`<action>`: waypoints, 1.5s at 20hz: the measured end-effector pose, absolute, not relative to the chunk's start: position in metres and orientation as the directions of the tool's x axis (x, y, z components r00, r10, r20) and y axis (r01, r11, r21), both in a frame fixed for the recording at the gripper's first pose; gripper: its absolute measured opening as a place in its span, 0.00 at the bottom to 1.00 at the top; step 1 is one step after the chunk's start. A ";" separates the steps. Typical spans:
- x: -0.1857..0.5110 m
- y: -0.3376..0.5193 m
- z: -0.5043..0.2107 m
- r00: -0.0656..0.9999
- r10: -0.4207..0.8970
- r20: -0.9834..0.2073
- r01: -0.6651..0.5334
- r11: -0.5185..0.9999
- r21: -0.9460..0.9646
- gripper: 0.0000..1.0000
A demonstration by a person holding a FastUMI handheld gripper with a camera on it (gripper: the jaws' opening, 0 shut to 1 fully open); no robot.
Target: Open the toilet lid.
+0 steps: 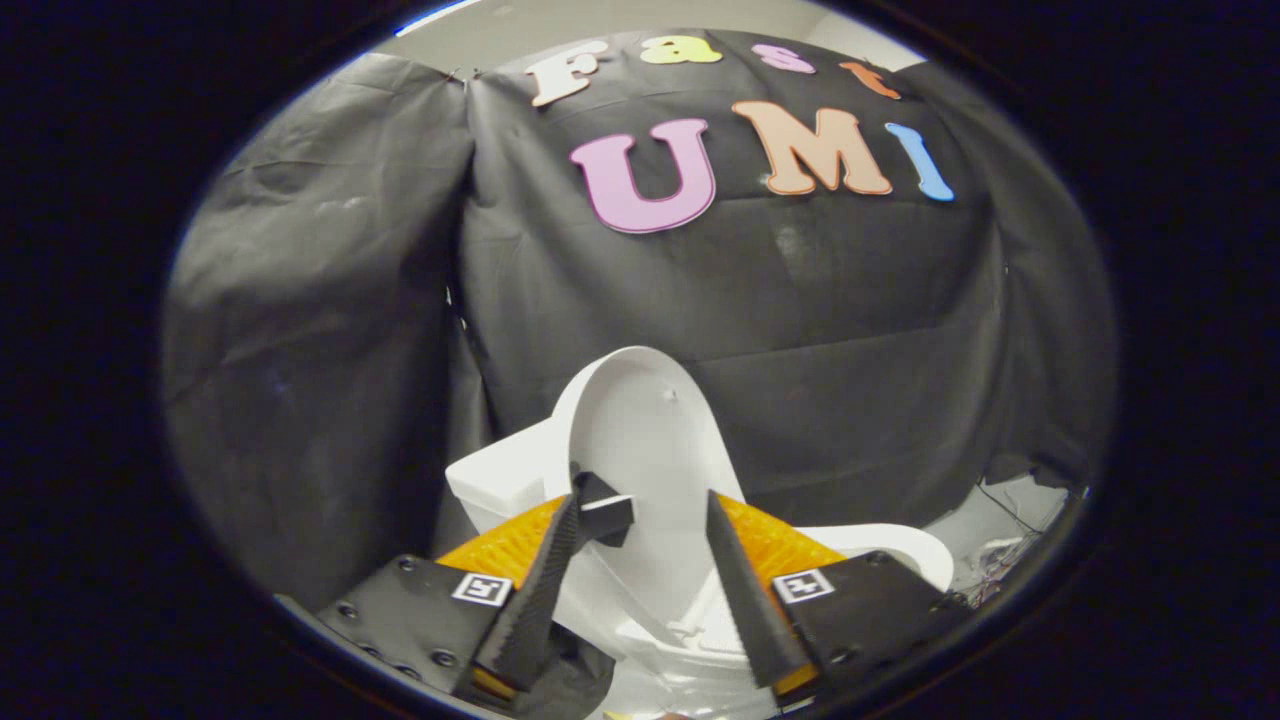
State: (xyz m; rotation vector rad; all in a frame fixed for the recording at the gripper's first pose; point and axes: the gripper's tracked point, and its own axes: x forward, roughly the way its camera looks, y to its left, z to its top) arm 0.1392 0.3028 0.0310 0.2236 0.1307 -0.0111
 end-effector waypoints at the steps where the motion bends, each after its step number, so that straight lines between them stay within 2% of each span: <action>1: 0.135 0.295 0.036 0.992 -0.002 -0.123 0.030 0.973 0.229 0.89; 2: 0.131 0.290 0.040 0.993 0.001 -0.116 0.027 0.970 0.241 0.99; 8: 0.098 0.270 0.038 0.995 0.034 -0.095 -0.011 0.973 0.231 0.99; 11: 0.069 0.244 0.008 0.987 0.034 -0.159 -0.015 0.992 0.123 0.99; 14: 0.055 0.223 0.004 0.990 0.078 -0.120 -0.056 0.983 0.173 0.99; 16: 0.049 0.196 -0.008 0.987 0.041 -0.156 -0.017 0.989 0.149 0.98; 21: 0.036 0.142 -0.016 0.983 0.046 -0.179 -0.028 0.995 0.101 0.98; 26: 0.020 0.088 -0.073 0.965 -0.020 -0.262 0.026 1.000 0.018 0.98; 28: 0.025 0.072 -0.092 0.954 -0.041 -0.298 0.059 0.997 0.052 0.98; 30: 0.029 0.063 -0.086 0.960 -0.058 -0.274 0.085 0.992 0.088 0.98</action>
